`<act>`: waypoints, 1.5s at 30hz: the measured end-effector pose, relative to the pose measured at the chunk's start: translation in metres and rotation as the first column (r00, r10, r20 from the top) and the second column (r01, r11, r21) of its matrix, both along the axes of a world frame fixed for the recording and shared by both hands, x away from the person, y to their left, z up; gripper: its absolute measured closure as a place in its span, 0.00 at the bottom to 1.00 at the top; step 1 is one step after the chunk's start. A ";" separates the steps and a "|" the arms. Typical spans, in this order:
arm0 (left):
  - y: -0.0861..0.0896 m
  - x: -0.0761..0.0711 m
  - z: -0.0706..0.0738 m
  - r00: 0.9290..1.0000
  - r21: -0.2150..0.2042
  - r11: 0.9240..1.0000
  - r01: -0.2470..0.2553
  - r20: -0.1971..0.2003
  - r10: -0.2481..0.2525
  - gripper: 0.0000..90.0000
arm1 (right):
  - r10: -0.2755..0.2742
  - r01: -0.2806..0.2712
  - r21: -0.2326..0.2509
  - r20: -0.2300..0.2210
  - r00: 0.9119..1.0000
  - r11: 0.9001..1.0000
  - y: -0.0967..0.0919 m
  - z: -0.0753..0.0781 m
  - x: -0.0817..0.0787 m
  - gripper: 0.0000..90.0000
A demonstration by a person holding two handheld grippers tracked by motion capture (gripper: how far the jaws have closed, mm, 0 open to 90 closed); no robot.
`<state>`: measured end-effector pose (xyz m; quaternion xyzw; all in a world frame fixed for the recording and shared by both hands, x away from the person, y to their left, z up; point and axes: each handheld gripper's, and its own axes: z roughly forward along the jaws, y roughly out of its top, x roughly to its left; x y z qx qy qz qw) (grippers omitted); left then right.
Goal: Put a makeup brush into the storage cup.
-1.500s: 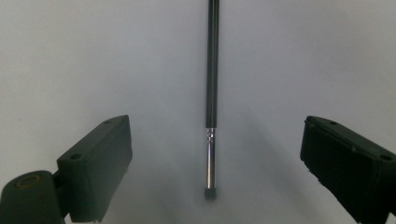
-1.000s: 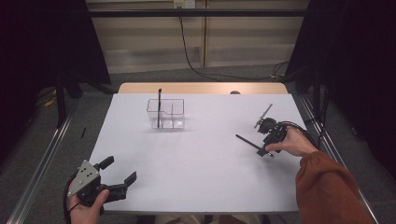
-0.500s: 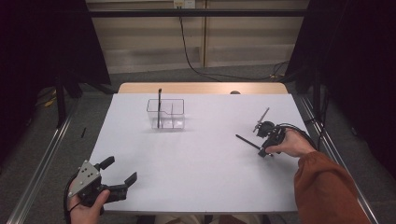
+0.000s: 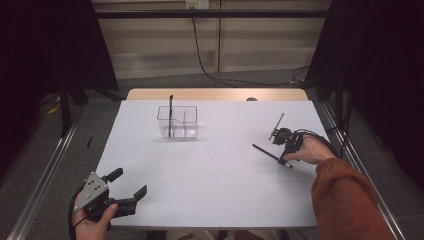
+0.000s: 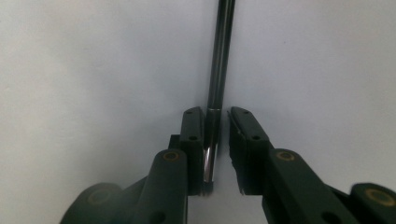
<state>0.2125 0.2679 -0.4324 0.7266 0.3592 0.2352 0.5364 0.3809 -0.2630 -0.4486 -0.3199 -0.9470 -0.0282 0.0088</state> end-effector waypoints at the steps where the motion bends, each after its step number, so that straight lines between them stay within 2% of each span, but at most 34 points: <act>1: 0.000 0.000 0.000 1.000 0.001 1.000 0.002 0.001 -0.002 0.04 | 0.003 -0.003 0.000 -0.001 1.000 1.000 0.000 0.000 0.000 0.87; 4: 0.001 -0.001 0.000 1.000 0.004 1.000 0.002 -0.001 -0.002 0.04 | 0.003 -0.003 0.002 -0.003 1.000 1.000 0.001 0.000 0.000 0.94; 11: 0.001 -0.001 -0.001 1.000 0.002 1.000 0.004 -0.007 -0.004 0.04 | 0.003 -0.002 0.027 -0.012 1.000 1.000 -0.004 0.000 0.001 0.94; 22: 0.001 -0.001 -0.001 1.000 0.001 1.000 -0.005 -0.011 0.005 0.04 | -0.032 0.032 0.053 0.002 0.999 0.998 -0.008 0.001 0.000 0.94; 26: 0.001 -0.001 -0.001 1.000 0.000 1.000 -0.006 -0.011 0.006 0.04 | -0.060 0.059 0.087 0.008 0.998 0.994 -0.011 0.001 -0.002 0.94; 31: 0.001 -0.001 -0.001 1.000 -0.004 1.000 -0.008 -0.011 0.008 0.04 | -0.069 0.065 0.118 0.029 0.997 0.991 -0.014 0.007 -0.006 0.94; 36: 0.001 0.000 -0.001 1.000 -0.005 1.000 -0.012 -0.010 0.012 0.04 | -0.112 0.101 0.191 0.044 0.993 0.976 -0.019 0.014 -0.014 0.94; 37: 0.001 -0.001 -0.001 1.000 -0.004 1.000 -0.013 -0.010 0.013 0.04 | -0.112 0.101 0.191 0.044 0.993 0.976 -0.019 0.014 -0.014 0.94; 39: 0.002 -0.001 -0.001 1.000 -0.002 1.000 -0.015 -0.007 0.015 0.04 | -0.131 0.113 0.233 0.060 0.990 0.966 -0.022 0.015 -0.016 0.94; 41: 0.002 0.000 -0.001 1.000 -0.003 1.000 -0.018 -0.006 0.018 0.04 | -0.135 0.116 0.245 0.063 0.989 0.963 -0.023 0.015 -0.017 0.94; 42: 0.002 0.000 -0.001 1.000 -0.004 1.000 -0.018 -0.007 0.018 0.05 | -0.153 0.128 0.273 0.071 0.986 0.953 -0.026 0.016 -0.018 0.94; 43: 0.002 0.000 -0.001 1.000 -0.001 1.000 -0.017 -0.006 0.017 0.05 | -0.153 0.128 0.273 0.071 0.986 0.953 -0.026 0.016 -0.018 0.94; 44: 0.002 0.000 -0.001 1.000 -0.002 1.000 -0.018 -0.006 0.018 0.04 | -0.167 0.136 0.299 0.083 0.982 0.945 -0.028 0.017 -0.020 0.94; 45: 0.003 0.000 -0.001 1.000 -0.001 1.000 -0.018 -0.005 0.018 0.04 | -0.175 0.140 0.312 0.089 0.981 0.940 -0.029 0.017 -0.021 0.94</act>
